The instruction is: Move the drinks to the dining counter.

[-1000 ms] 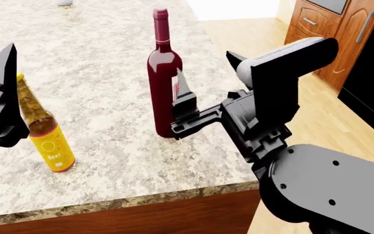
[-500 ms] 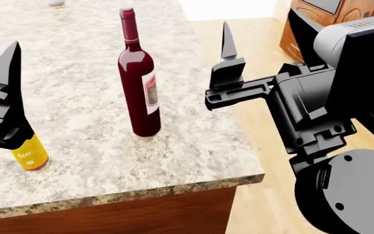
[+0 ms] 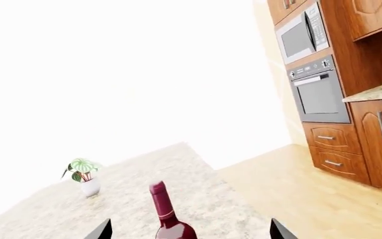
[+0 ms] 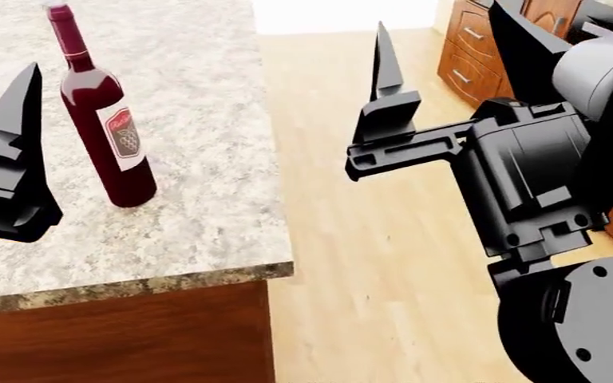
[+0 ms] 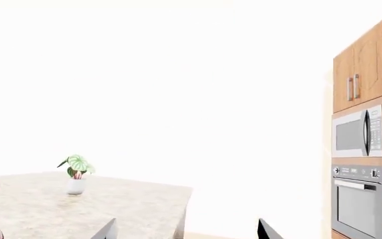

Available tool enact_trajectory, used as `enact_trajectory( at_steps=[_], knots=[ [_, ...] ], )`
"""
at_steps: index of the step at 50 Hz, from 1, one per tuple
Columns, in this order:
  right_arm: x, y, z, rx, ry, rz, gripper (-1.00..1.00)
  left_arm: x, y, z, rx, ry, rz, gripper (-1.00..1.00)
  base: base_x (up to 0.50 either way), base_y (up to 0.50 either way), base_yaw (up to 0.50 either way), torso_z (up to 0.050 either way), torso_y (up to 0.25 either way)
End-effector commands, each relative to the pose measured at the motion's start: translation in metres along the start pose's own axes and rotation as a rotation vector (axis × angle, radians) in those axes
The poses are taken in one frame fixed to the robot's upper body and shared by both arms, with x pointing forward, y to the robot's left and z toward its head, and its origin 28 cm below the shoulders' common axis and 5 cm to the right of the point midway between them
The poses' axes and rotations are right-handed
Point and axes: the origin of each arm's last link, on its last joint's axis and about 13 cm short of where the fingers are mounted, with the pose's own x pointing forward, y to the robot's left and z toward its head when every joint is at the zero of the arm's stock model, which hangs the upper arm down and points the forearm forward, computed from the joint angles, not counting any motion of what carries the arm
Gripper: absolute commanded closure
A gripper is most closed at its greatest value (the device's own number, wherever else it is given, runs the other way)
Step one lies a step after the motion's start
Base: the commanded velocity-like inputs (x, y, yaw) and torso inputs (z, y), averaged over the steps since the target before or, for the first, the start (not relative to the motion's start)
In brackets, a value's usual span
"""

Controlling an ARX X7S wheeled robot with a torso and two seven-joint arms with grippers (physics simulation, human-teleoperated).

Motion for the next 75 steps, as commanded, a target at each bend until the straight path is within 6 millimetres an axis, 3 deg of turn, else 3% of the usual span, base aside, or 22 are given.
enact_trajectory(
  at_steps=[1, 75],
  knots=[
    [-0.0020, -0.0003, 0.0002, 0.003, -0.008, 0.005, -1.00, 0.0006, -0.0007, -0.0009, -0.002, -0.001, 0.002, -1.00, 0.48, -0.19, 0.00, 0.000, 0.000],
    [-0.0021, 0.0019, -0.0013, -0.007, -0.014, 0.036, -1.00, -0.0010, -0.0005, 0.0000, 0.013, -0.006, -0.001, -1.00, 0.48, -0.16, 0.00, 0.000, 0.000]
  ],
)
